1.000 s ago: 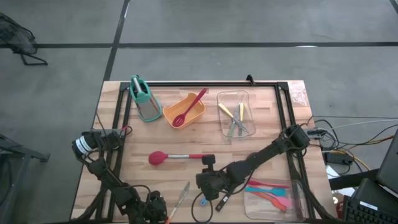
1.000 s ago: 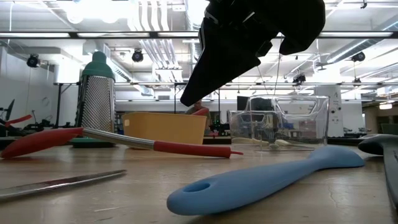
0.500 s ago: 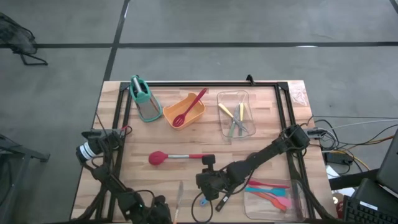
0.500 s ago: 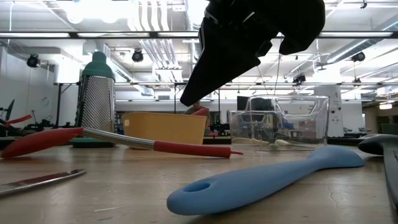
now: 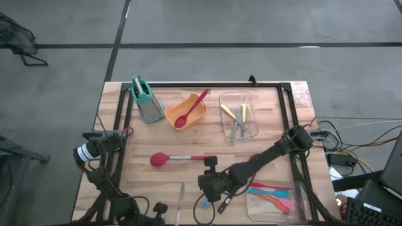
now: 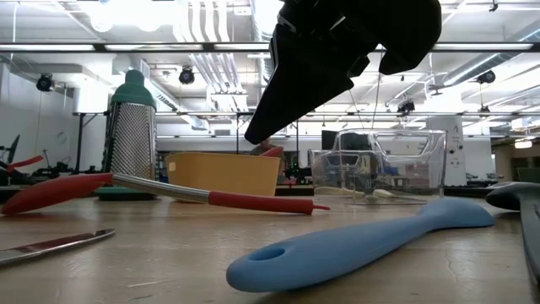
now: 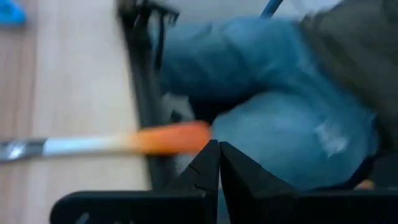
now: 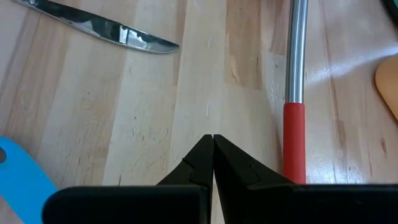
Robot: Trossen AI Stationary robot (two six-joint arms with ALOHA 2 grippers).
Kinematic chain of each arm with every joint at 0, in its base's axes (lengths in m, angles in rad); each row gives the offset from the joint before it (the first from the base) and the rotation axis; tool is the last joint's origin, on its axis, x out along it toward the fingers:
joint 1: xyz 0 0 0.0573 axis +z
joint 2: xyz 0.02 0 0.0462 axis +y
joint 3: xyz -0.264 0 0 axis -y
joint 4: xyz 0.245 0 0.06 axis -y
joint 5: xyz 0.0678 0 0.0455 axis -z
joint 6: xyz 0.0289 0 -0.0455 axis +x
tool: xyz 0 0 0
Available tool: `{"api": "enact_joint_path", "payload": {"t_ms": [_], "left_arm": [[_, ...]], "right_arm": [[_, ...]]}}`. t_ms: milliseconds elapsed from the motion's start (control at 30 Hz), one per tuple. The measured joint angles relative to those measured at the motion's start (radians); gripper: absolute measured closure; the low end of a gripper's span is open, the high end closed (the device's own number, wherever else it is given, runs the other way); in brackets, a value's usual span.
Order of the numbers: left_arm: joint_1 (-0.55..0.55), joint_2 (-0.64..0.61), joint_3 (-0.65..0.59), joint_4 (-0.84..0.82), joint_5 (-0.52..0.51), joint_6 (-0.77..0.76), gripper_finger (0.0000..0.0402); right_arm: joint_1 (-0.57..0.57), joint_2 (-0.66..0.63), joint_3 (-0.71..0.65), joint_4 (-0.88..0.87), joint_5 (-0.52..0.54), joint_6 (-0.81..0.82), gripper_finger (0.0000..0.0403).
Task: Pick & Place Kitchen Items
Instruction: Put the orange kitchen knife into the top transparent bin
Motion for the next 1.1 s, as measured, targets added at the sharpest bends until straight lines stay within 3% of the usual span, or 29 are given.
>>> {"api": "enact_joint_path", "payload": {"t_ms": [133,333,600,867,1100], "left_arm": [[0.002,0.0,0.002,0.127,-0.04,0.091,0.0383],[-0.034,0.0,0.05,0.107,-0.162,0.281,0.0378],[-0.05,0.037,0.092,0.11,-0.277,0.535,0.0289],[-0.048,0.195,0.25,0.084,-0.359,0.636,0.0203],[-0.069,0.31,0.438,-0.186,-0.427,0.502,0.0175]], "right_arm": [[0.0,0.0,0.0,0.0,0.0,0.0,0.0394],[0.0,0.0,0.0,-0.002,0.0,0.009,0.0394],[0.0,0.0,0.0,-0.007,0.0,0.011,0.0394],[0.0,0.0,0.0,-0.009,0.0,0.015,0.0394],[0.0,0.0,-0.003,-0.009,0.0,0.042,0.0394]]}}
